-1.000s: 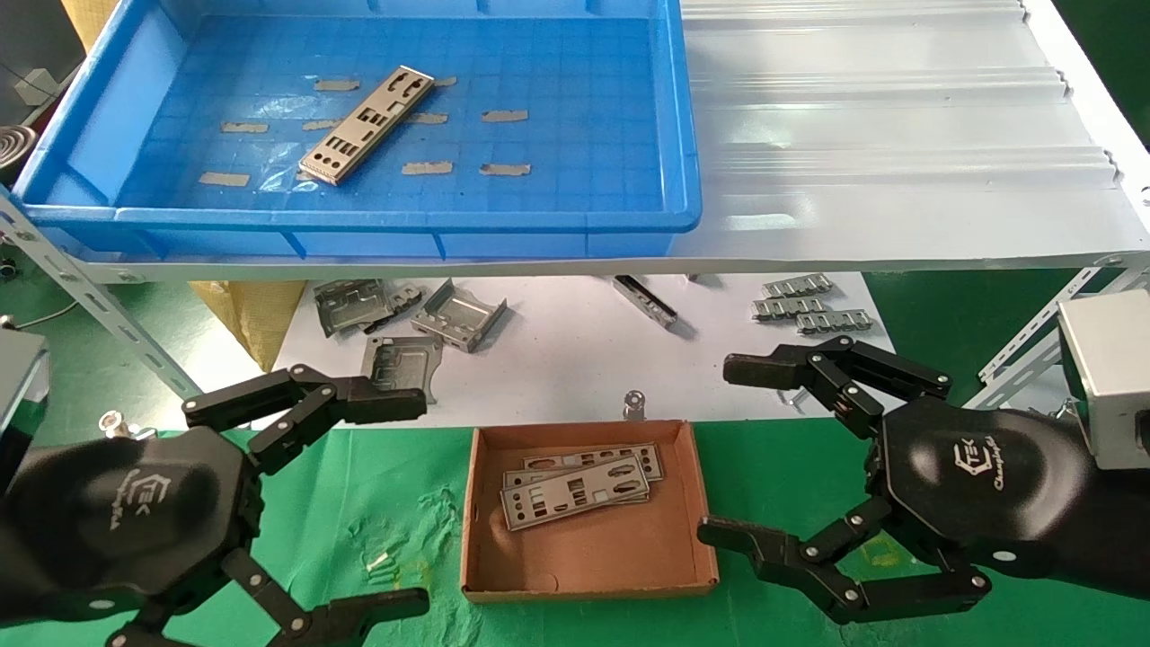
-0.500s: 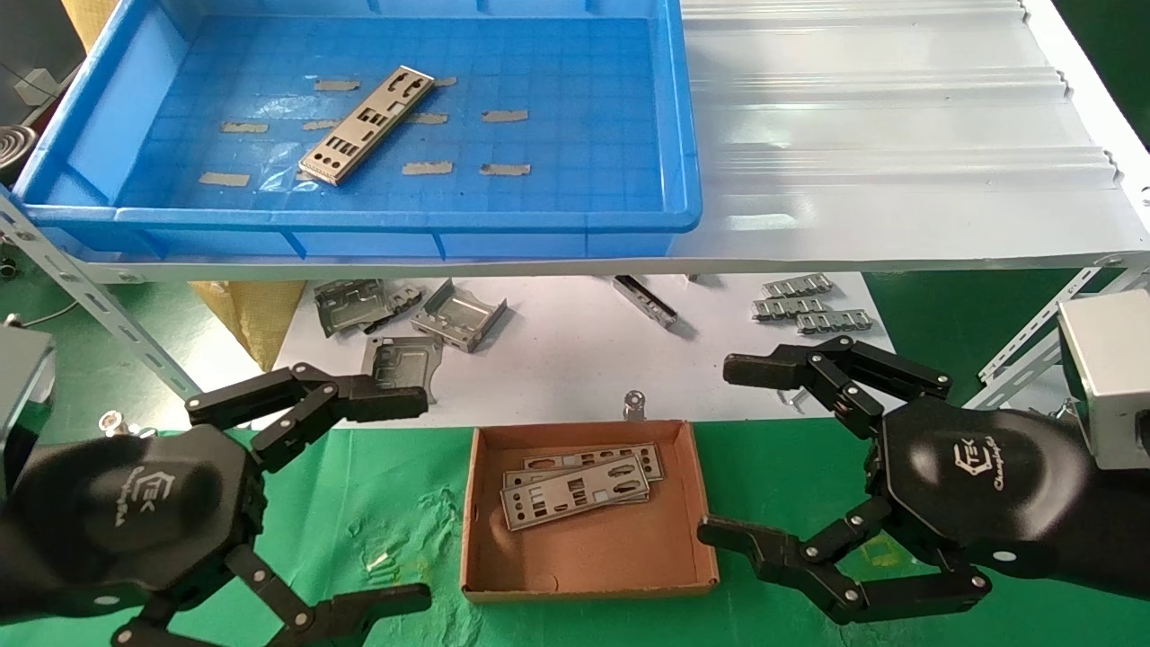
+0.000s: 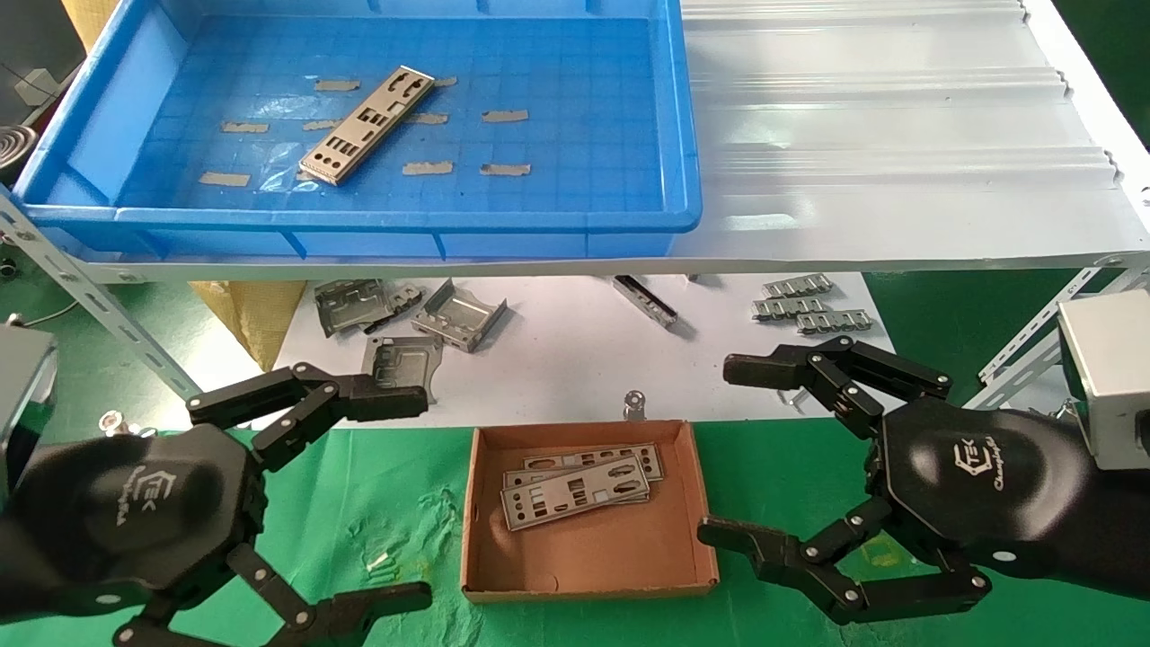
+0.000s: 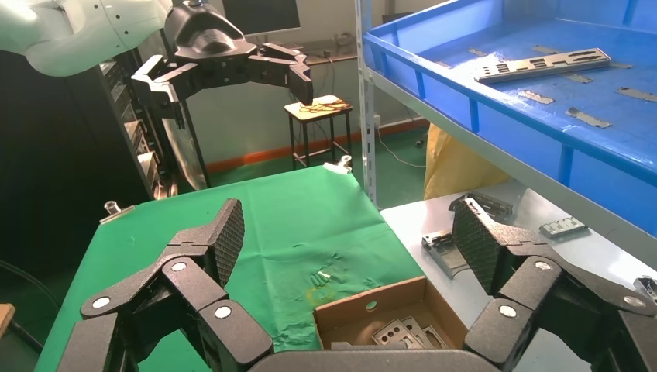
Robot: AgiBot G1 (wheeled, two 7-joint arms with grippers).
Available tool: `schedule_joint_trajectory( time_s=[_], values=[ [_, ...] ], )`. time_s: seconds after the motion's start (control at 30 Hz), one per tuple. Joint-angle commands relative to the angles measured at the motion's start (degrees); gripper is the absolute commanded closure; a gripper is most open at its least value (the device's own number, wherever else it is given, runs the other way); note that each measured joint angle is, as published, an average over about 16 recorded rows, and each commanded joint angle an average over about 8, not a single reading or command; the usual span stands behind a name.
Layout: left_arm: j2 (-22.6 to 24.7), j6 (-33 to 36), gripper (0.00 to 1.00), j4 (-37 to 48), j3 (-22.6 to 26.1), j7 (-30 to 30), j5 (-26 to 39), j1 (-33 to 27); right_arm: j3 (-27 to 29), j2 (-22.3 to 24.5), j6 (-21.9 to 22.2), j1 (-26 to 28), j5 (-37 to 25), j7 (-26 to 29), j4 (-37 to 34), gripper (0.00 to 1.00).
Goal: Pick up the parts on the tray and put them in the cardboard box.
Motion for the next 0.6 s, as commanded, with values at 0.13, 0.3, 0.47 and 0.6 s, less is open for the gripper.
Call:
schedule_joint_trajectory(
  time_s=[0.13,0.3,0.47,0.6],
  values=[
    [0.0,0.0,0.00,0.0,0.0,0.0,0.0,0.0,0.0,0.0,0.0,0.0,0.0,0.0,0.0,0.00],
    [0.0,0.0,0.00,0.0,0.0,0.0,0.0,0.0,0.0,0.0,0.0,0.0,0.0,0.0,0.0,0.00],
    [0.0,0.0,0.00,0.1,0.0,0.0,0.0,0.0,0.0,0.0,0.0,0.0,0.0,0.0,0.0,0.00],
    [0.1,0.0,0.00,0.1,0.0,0.0,0.0,0.0,0.0,0.0,0.0,0.0,0.0,0.0,0.0,0.00]
  ],
)
